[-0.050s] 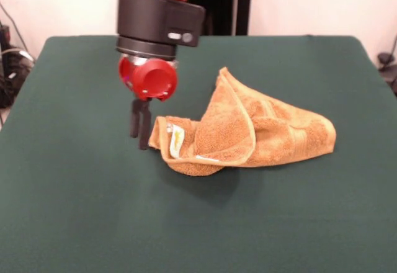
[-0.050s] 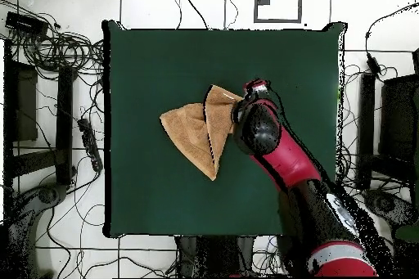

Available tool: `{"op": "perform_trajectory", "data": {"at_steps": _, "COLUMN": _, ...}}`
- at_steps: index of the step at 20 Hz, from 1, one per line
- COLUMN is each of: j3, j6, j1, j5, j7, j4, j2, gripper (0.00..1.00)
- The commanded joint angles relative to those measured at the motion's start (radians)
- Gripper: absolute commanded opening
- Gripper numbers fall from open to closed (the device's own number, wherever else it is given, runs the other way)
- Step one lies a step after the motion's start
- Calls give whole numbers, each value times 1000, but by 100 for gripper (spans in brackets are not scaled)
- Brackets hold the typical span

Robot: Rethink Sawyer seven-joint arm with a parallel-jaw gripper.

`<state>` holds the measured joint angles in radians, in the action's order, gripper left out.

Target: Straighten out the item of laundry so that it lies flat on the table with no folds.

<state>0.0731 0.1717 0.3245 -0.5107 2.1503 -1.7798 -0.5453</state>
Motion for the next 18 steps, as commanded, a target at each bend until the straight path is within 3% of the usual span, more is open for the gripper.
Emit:
{"op": "perform_trajectory", "data": {"at_steps": 1, "j3": -17, "j6": -48, "j1": -111, "j5": -146, "j7": 263, "j4": -25, "j2": 33, "gripper": 100}}
{"op": "perform_trajectory", "data": {"at_steps": 10, "j3": 96, "j6": -30, "j1": -44, "j5": -99, "j7": 295, "j4": -64, "j2": 8, "gripper": 100}}
{"op": "perform_trajectory", "data": {"at_steps": 18, "j3": 104, "j6": 22, "j1": -40, "j5": -75, "j7": 295, "j4": -36, "j2": 57, "gripper": 100}}
